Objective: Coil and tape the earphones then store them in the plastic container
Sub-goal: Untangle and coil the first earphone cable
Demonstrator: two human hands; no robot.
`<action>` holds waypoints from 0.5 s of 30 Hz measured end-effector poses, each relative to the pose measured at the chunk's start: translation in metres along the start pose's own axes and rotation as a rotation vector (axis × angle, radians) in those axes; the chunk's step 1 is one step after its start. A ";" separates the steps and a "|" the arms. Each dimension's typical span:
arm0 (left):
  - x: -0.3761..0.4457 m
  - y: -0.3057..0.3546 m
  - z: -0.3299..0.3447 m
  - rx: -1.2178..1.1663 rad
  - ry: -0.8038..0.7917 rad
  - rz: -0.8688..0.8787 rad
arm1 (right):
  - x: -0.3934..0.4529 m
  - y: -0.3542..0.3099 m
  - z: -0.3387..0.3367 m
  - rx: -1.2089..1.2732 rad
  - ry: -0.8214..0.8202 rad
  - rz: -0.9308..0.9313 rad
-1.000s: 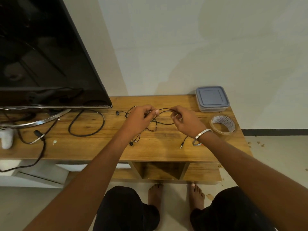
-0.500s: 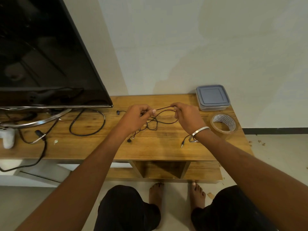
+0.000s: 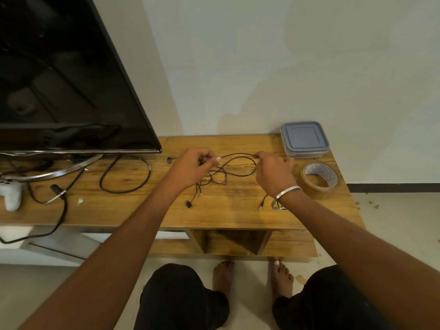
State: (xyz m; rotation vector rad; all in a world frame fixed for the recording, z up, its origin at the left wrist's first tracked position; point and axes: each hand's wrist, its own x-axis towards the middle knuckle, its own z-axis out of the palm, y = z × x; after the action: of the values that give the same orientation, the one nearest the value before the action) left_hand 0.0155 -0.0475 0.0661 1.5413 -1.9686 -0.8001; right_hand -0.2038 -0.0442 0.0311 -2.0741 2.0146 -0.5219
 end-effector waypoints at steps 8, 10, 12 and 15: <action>0.000 0.012 0.017 0.028 -0.004 0.098 | -0.003 -0.030 0.005 0.113 -0.102 -0.318; 0.000 0.010 0.015 0.011 -0.002 0.074 | -0.002 -0.029 0.004 0.099 -0.075 -0.324; 0.000 0.007 0.013 0.002 -0.022 0.054 | 0.000 -0.025 0.001 0.119 -0.003 -0.322; 0.001 0.002 0.012 0.024 -0.024 0.024 | 0.002 -0.016 -0.001 0.203 0.103 -0.275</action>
State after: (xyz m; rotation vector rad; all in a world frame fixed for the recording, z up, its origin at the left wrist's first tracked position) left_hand 0.0056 -0.0461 0.0598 1.5263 -2.0167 -0.7911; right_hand -0.1893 -0.0451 0.0386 -2.2460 1.6524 -0.8592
